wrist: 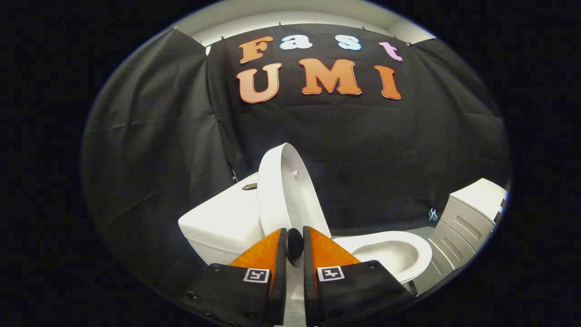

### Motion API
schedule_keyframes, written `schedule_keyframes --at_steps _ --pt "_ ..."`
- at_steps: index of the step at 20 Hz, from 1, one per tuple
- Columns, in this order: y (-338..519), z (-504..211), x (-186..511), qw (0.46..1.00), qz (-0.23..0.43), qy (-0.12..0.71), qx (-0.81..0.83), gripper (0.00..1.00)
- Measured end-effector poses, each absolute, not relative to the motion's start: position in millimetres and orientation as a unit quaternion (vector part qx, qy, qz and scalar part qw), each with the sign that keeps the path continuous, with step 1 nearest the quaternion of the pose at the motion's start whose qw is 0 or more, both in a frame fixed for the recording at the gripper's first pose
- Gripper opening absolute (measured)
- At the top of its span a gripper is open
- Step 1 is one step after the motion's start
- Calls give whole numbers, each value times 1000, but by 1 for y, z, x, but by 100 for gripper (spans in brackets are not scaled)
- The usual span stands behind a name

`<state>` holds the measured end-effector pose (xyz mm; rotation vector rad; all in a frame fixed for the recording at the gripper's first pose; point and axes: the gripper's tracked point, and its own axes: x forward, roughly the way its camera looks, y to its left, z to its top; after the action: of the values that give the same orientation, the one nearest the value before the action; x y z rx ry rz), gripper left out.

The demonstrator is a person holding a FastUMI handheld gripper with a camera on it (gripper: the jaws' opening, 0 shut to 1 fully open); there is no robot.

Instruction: Open the toilet lid.

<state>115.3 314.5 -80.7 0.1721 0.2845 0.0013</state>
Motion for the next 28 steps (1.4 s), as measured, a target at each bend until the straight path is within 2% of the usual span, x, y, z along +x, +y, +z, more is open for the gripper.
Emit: schedule_keyframes --at_steps 3,7,8,10,11,17,22,28 --pt "313 -56 117 987 12 122 102 26" --pt "302 -29 118 992 12 111 65 66" --pt "303 -18 117 993 20 104 60 80" --pt "300 1 114 994 28 93 47 94" --pt "298 11 111 995 34 85 42 97" --pt "277 77 104 996 54 32 69 98" --pt "247 123 97 998 43 8 48 98" --pt "235 144 92 998 32 8 46 98"
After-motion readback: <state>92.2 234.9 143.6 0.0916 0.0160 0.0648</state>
